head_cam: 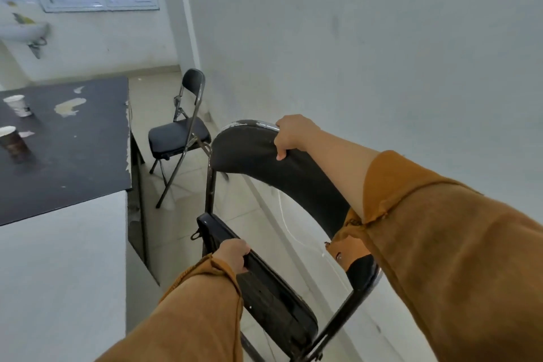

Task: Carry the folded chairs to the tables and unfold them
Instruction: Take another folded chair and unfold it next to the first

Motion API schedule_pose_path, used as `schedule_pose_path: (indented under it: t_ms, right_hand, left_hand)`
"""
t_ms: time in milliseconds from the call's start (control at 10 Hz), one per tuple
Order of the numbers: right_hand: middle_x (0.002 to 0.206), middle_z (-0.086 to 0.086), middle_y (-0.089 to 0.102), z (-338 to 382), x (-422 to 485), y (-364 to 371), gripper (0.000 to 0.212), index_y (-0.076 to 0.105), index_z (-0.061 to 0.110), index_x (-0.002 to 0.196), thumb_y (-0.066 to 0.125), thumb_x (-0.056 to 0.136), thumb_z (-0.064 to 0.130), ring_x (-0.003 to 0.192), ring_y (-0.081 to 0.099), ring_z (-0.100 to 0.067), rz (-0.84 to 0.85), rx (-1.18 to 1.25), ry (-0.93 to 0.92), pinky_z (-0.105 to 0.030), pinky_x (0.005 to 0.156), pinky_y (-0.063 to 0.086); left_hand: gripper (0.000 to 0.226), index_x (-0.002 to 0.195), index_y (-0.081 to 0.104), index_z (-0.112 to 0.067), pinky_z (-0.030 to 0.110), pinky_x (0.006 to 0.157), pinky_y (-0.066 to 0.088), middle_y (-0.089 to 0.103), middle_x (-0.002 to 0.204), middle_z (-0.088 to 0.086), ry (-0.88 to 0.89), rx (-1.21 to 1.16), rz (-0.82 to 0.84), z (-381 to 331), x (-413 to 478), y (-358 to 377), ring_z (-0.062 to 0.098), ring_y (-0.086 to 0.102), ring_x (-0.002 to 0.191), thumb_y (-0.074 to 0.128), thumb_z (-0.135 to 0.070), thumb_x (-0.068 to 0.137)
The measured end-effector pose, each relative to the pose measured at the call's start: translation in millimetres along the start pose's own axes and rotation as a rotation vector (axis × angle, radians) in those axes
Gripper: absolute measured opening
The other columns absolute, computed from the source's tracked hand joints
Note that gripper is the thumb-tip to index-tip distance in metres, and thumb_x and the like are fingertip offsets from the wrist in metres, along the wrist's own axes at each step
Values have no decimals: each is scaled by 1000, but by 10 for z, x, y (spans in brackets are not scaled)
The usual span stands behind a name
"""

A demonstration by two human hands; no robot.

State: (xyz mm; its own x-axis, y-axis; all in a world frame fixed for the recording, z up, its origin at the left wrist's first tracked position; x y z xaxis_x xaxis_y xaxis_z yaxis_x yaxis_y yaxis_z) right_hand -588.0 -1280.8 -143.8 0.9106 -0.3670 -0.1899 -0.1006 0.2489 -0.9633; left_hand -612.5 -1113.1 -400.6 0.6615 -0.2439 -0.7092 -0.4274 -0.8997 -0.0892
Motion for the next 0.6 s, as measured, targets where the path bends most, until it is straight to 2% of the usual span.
schedule_pose_path:
  t_ms: [100,200,300,400,500,600]
  right_hand:
    - [125,-11,57,51,561,-75,60,51,9,130,75,76,19,112,55,-30,24,13,-31,-35,91,45]
    - [123,-11,57,215,1029,-214,58,52,9,128,75,76,18,110,56,-29,17,7,-97,-33,82,43]
    - [122,-11,57,420,1459,-305,59,52,10,128,75,75,18,109,55,-30,12,-2,-166,-33,79,42]
    - [123,-11,57,626,1846,-345,57,53,10,128,75,76,18,110,55,-30,12,-38,-212,-34,80,42]
    - [123,-11,57,825,2198,-331,58,52,10,129,75,77,19,110,55,-29,10,-70,-253,-35,86,45]
    - [123,-11,56,1020,2575,-279,59,50,10,131,75,78,19,111,55,-29,7,-96,-271,-35,88,45]
  left_hand:
    - [16,106,58,-1,43,92,50,53,102,12,-27,-49,-72,-365,361,-93,35,53,123,48,-8,95]
    - [24,73,47,-11,44,96,48,54,81,9,-65,-129,-131,-654,629,-136,37,52,124,46,-6,97]
    - [11,93,56,-6,44,98,47,55,87,9,-76,-234,-162,-989,849,-231,36,51,125,46,-5,98]
    - [34,129,45,5,43,96,45,57,96,14,-135,-349,-237,-1199,1053,-315,33,49,125,49,0,96]
    - [28,124,48,2,42,100,44,56,127,18,-142,-400,-246,-1398,1283,-424,32,48,126,48,0,96]
    - [33,130,45,2,41,103,44,50,136,17,-174,-406,-254,-1531,1580,-581,32,47,128,47,-2,97]
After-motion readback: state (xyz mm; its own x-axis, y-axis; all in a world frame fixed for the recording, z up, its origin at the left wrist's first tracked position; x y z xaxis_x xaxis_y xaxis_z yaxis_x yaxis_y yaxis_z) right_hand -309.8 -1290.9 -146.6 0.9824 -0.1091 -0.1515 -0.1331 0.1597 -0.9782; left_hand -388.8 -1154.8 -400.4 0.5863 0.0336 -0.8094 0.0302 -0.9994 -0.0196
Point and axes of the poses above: each hand's wrist, its own x-axis towards the middle knuckle, its own y-axis out of the palm, z = x × y, the point moved 6 cm from there along x, towards the middle knuckle
